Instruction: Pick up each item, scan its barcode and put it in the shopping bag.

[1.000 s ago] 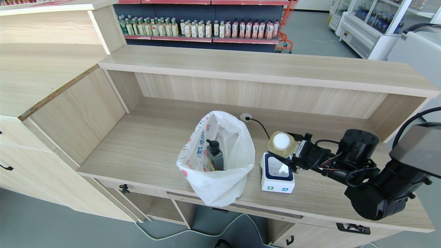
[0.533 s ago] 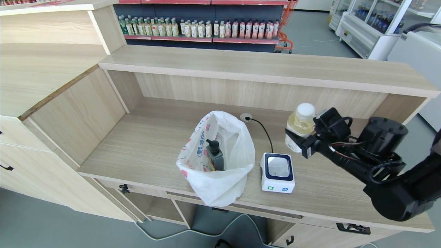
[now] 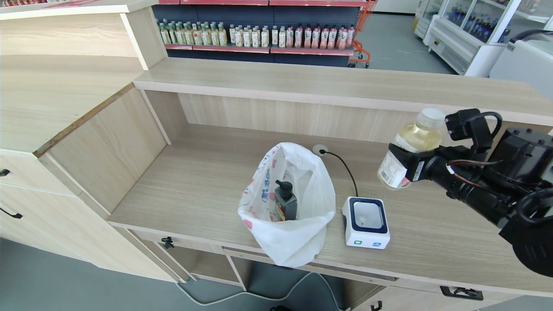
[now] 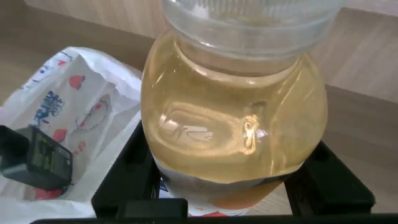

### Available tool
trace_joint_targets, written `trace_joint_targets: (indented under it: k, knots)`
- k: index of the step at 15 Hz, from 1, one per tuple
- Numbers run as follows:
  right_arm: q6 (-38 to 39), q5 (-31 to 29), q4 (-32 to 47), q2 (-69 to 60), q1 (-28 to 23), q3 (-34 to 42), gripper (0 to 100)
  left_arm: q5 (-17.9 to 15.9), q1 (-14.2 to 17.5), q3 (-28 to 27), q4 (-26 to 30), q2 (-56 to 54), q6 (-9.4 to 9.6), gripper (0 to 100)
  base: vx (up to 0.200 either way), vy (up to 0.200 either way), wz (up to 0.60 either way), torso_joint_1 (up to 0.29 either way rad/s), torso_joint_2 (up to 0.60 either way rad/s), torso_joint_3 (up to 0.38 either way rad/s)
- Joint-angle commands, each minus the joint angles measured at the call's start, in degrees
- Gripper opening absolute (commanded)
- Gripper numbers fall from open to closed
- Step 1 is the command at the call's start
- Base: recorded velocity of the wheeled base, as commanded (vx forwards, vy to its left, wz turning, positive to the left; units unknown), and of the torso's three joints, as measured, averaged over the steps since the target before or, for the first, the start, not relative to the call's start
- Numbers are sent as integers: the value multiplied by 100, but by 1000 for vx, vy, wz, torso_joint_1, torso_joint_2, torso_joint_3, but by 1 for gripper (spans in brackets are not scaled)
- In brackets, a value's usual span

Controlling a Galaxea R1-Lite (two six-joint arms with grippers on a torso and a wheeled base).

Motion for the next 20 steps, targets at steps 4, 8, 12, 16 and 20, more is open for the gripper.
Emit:
trace_joint_targets:
  k: [4,8,12,16,20]
  knots:
    - [407,70,1,682,127,-965,0,-2,2,0,0,9,-5,100,0,200,0,-1,1,0]
    - [407,501,9,1719,250,-1765,0,-2,2,0,0,9,-23,100,0,50,0,1,1,2]
    - [416,589,-70,2387,435,-2240,0,-2,2,0,0,9,-23,100,0,0,0,0,0,0]
    - [389,940,-122,2527,566,-2301,0,-2,2,0,0,9,-23,100,0,0,0,0,0,0]
    - [293,1204,-114,2703,628,-2372,0,-2,2,0,0,9,-23,100,0,0,0,0,0,0]
